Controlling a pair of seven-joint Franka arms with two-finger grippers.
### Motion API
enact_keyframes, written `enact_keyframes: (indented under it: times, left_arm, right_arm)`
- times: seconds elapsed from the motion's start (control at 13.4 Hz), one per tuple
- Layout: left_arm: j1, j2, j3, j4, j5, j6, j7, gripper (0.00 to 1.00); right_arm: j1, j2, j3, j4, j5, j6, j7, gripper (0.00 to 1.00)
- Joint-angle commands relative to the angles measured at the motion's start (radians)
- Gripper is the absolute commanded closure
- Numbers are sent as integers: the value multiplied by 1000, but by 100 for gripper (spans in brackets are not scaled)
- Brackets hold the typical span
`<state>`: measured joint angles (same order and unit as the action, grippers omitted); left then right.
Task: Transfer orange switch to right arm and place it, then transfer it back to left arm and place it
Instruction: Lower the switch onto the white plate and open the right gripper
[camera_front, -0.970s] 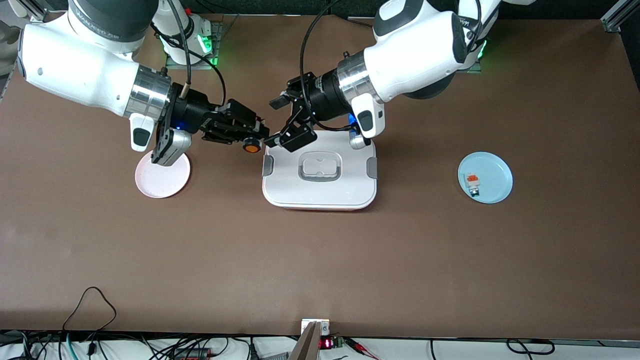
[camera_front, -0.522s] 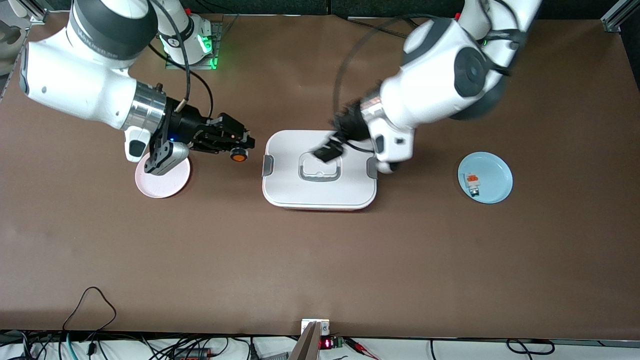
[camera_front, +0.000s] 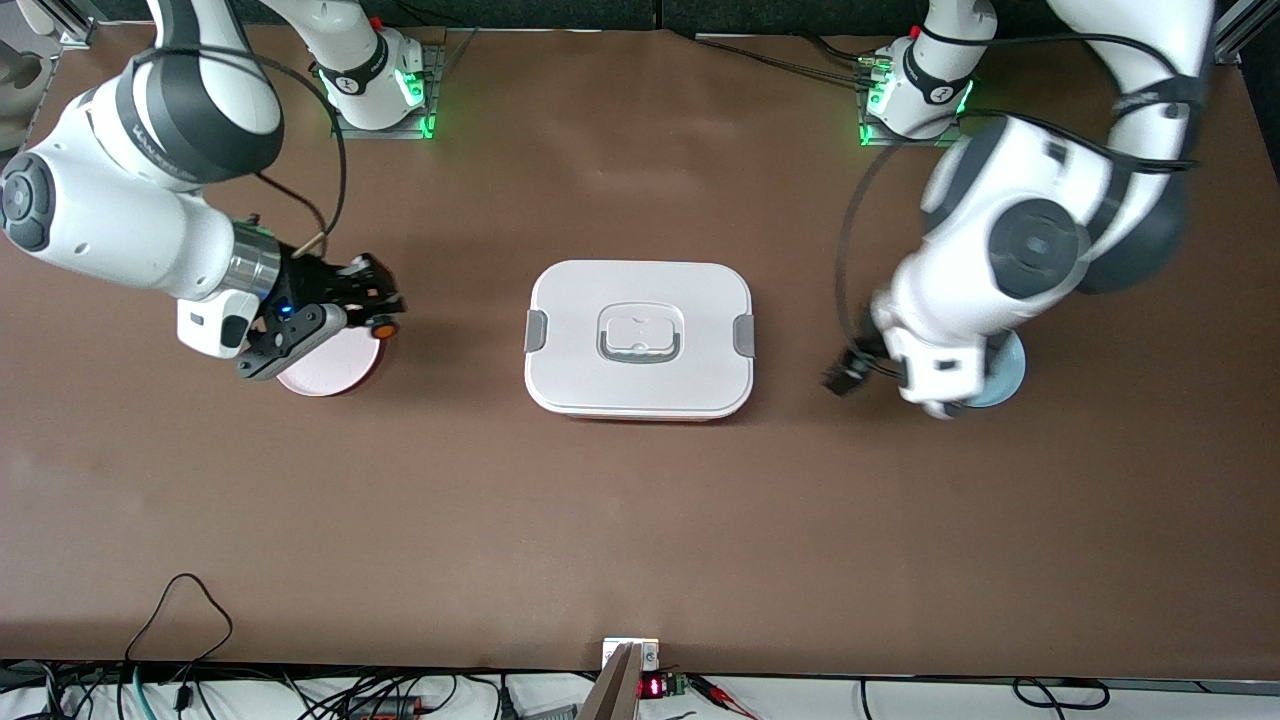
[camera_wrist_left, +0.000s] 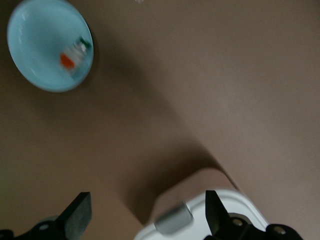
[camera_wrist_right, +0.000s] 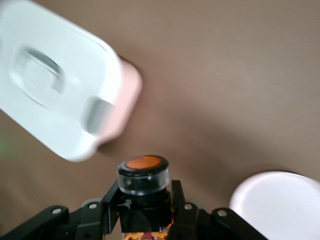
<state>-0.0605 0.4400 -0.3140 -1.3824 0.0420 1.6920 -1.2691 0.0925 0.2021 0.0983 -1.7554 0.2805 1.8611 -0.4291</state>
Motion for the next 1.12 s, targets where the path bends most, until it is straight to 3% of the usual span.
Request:
enact_keyframes:
  times: [0.0,0.15,0.3,0.52,0.67,1.04]
  left_arm:
    - [97,-73,-19,-73,53,-3,144,0]
    - [175,-157,-31,-134,58,-6,290,0]
    - [209,-229,-20,-184,50,-5,461,0]
    - [170,-322,84,-239,47,-8,672,0]
    - [125,-389,162,-294,44,-6,804,0]
    - [105,-555,203,-424,36,-8,957,0]
  right_arm:
    - [-28,35,12,-27,-204,9,-188,84]
    - [-40,43,12,-70,-328,68,-310,84]
    - [-72,52,11,-119,-351,139,-425,84]
    - [-114,60,11,-215,-401,294,-589,84]
    - [-151,75,11,-266,-406,377,-719,84]
    - [-198,120,11,-370,-406,502,-861,84]
